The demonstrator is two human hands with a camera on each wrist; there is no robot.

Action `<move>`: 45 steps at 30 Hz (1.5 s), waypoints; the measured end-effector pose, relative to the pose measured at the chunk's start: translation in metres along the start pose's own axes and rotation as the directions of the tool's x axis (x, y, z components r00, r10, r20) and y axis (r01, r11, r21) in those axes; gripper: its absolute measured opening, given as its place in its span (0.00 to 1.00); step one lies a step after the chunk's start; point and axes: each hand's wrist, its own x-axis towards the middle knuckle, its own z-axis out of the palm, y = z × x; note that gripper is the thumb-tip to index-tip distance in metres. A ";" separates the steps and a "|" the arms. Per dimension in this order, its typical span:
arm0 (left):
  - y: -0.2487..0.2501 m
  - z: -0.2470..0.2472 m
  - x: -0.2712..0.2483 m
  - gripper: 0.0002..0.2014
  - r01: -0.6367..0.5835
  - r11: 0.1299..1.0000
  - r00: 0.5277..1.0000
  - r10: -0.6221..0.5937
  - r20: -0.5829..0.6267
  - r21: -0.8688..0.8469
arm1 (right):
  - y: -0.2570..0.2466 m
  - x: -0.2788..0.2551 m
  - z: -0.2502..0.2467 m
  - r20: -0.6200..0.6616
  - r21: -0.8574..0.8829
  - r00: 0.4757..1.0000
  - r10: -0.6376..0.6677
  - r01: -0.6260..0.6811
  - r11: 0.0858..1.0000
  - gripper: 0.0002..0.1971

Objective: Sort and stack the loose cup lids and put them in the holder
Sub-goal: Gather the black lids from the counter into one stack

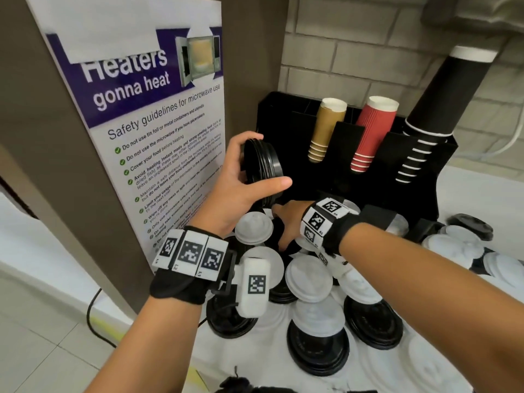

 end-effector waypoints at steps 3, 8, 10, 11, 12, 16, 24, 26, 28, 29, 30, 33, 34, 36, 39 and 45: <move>0.000 0.001 0.001 0.34 -0.005 1.000 1.000 0.005 -0.004 -0.002 | 0.001 -0.004 -0.007 -0.041 0.025 0.999 0.000 0.001 1.000 0.36; -0.001 0.005 0.002 0.37 -0.009 1.000 1.000 0.009 0.008 -0.027 | 0.008 -0.010 -0.019 -0.094 0.106 0.995 0.016 -0.006 0.994 0.39; -0.002 0.007 0.004 0.37 0.001 0.998 1.000 0.000 0.008 -0.063 | 0.014 -0.015 -0.024 -0.116 0.127 0.993 0.031 -0.016 0.992 0.39; -0.002 0.008 0.004 0.37 0.004 0.997 1.000 -0.004 0.011 -0.076 | 0.018 -0.018 -0.026 -0.133 0.140 0.990 0.037 -0.018 0.990 0.38; -0.002 0.009 0.005 0.37 0.005 0.997 1.000 -0.003 0.016 -0.083 | 0.022 -0.022 -0.028 -0.157 0.162 0.987 0.040 -0.015 0.987 0.37; -0.004 0.014 0.003 0.40 -0.010 0.997 0.999 0.013 0.030 -0.082 | 0.038 -0.039 -0.034 -0.269 0.353 0.962 0.050 0.051 0.934 0.34; -0.011 0.022 -0.005 0.36 -0.058 0.998 0.997 0.059 0.056 -0.010 | 0.050 -0.088 -0.024 -0.551 0.817 0.822 0.141 0.499 0.288 0.29; -0.012 0.024 -0.006 0.36 -0.060 0.998 0.996 0.060 0.065 -0.001 | 0.047 -0.099 -0.017 -0.576 0.816 0.811 0.100 0.565 0.124 0.31; -0.013 0.025 -0.008 0.36 -0.061 0.998 0.994 0.061 0.092 -0.006 | 0.043 -0.106 -0.011 -0.607 0.795 0.794 0.017 0.607 0.015 0.33; -0.012 0.026 -0.009 0.36 -0.063 0.998 0.992 0.063 0.108 -0.006 | 0.041 -0.108 -0.009 -0.623 0.783 0.782 -0.018 0.623 -0.004 0.35; -0.012 0.026 -0.010 0.36 -0.063 0.998 0.990 0.063 0.125 -0.004 | 0.040 -0.109 -0.007 -0.639 0.769 0.768 -0.043 0.639 -0.009 0.35; -0.010 0.028 -0.011 0.37 -0.065 0.998 0.986 0.061 0.153 0.017 | 0.038 -0.113 -0.007 -0.666 0.744 0.742 -0.078 0.668 0.017 0.36; -0.009 0.028 -0.011 0.37 -0.065 0.998 0.986 0.061 0.152 0.020 | 0.037 -0.114 -0.008 -0.666 0.741 0.741 -0.078 0.670 0.040 0.36; -0.008 0.029 -0.011 0.37 -0.069 0.997 0.988 0.065 0.143 0.027 | 0.035 -0.115 -0.010 -0.668 0.735 0.740 -0.077 0.673 0.089 0.35; -0.007 0.030 -0.011 0.38 -0.082 0.996 0.990 0.077 0.120 0.038 | 0.032 -0.117 -0.012 -0.674 0.726 0.736 -0.064 0.676 0.127 0.35; -0.008 0.030 -0.009 0.38 -0.066 0.997 0.993 0.063 0.096 0.027 | 0.030 -0.117 -0.013 -0.677 0.719 0.732 -0.077 0.680 0.145 0.35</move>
